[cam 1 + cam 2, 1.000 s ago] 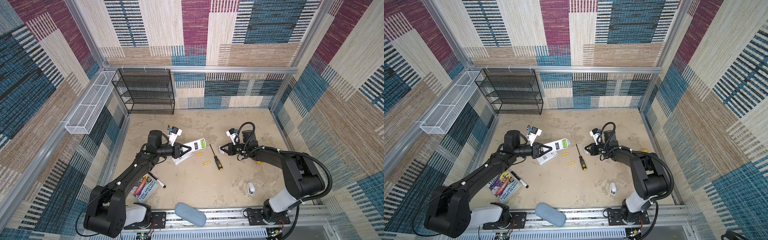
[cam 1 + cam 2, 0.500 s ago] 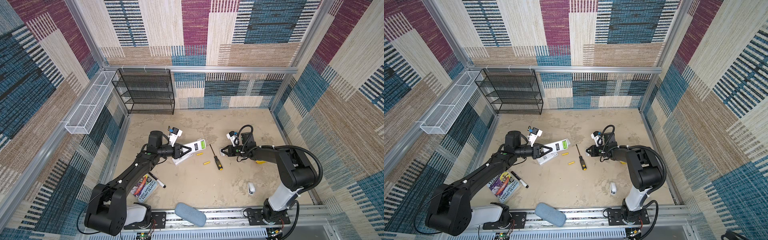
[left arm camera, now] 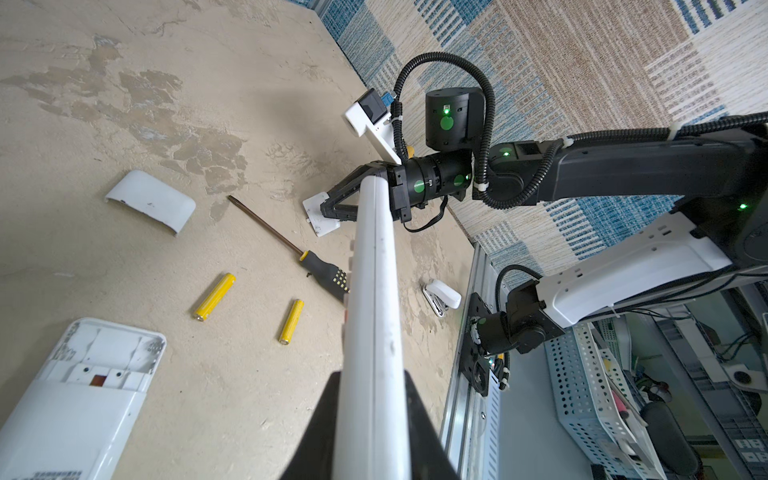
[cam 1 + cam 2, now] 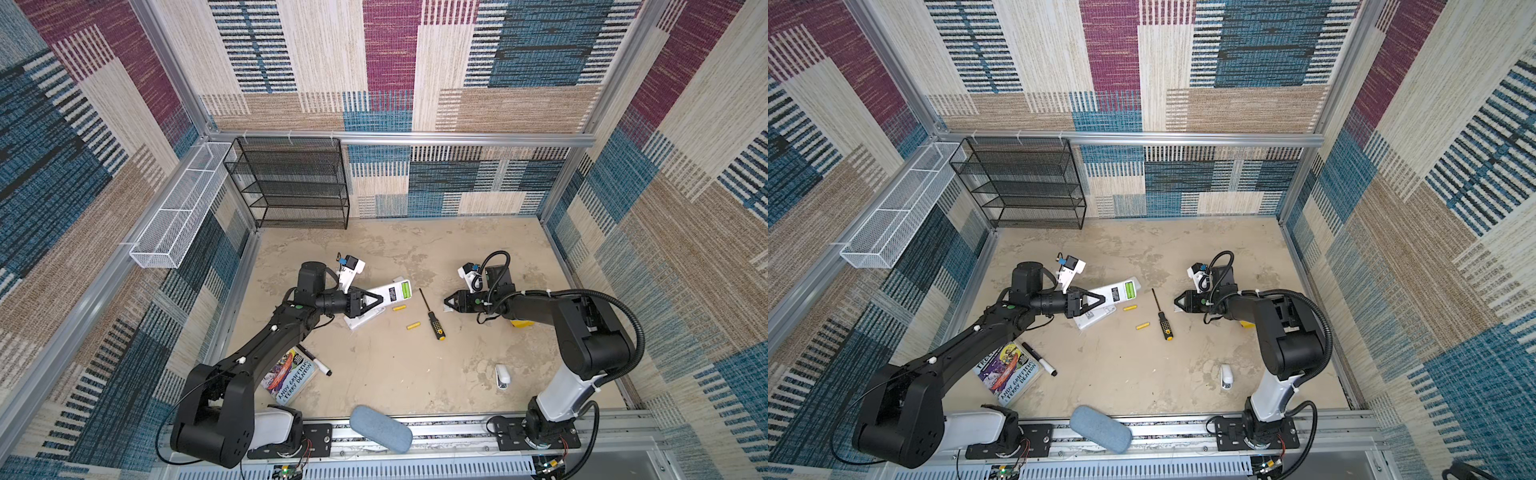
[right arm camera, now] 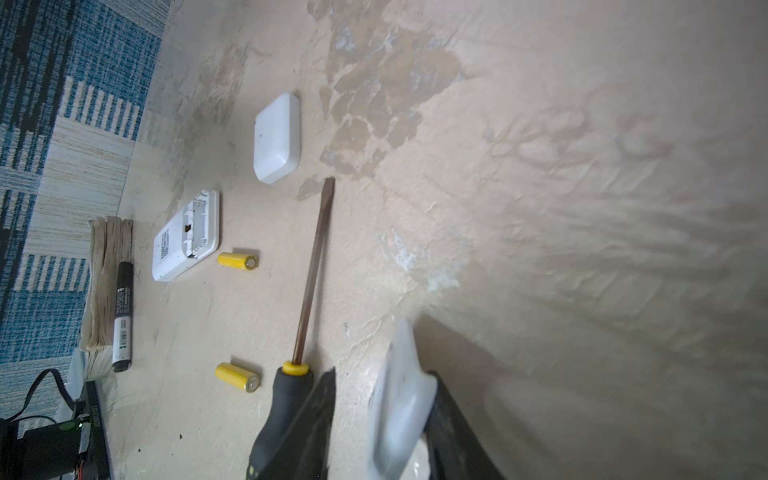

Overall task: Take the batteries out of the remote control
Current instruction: 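Open the right gripper and draw it back from the remote, then move the right gripper to the remote's battery end and grasp it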

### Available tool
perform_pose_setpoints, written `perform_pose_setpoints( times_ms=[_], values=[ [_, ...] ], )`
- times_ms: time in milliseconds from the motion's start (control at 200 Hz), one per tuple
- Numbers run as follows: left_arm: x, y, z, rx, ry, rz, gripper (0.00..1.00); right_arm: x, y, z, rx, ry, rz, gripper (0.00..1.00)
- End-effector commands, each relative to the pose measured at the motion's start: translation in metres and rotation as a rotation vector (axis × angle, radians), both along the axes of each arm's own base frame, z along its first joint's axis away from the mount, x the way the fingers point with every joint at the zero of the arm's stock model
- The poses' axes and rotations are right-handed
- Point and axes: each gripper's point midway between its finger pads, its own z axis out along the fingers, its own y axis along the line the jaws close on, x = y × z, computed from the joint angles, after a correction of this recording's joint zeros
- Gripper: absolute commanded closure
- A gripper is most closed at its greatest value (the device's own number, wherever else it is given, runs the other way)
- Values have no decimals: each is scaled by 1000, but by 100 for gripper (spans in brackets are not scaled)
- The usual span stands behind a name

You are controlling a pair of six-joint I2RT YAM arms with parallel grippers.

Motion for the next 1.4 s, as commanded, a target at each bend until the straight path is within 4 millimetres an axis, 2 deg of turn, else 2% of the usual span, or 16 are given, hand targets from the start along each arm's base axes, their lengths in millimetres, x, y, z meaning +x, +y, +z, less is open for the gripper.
perform_pose_setpoints(
  times_ms=[0,165,235,320,486,561,666,776,971,1097,1397],
  values=[
    [-2,-3,7,-24,-20,-27,100,9,-10,10,-53,-39,-45,54],
    [-1,-2,6,-19,-12,-22,100,21,-19,35,-116,-125,-66,44],
    [-2,-2,6,-16,-9,-25,100,22,-17,55,-114,-204,-41,41],
    [-2,-2,6,-8,-8,-23,100,18,-9,89,-96,-350,23,35],
    [-3,0,2,15,1,-22,100,0,9,161,-148,-705,121,26],
    [-3,0,2,19,1,-25,100,-14,24,180,-168,-840,211,24],
    [-4,1,1,35,0,-29,100,-33,43,193,-207,-983,329,23],
    [-5,2,-1,46,5,-30,100,-52,64,194,-263,-1086,480,22],
    [-6,1,-5,55,15,-35,100,-86,104,177,-383,-1234,754,20],
    [-6,0,-7,52,22,-43,100,-93,124,165,-422,-1260,863,19],
    [-6,-2,-7,53,20,-49,100,-90,163,142,-477,-1282,997,16]
  ],
)
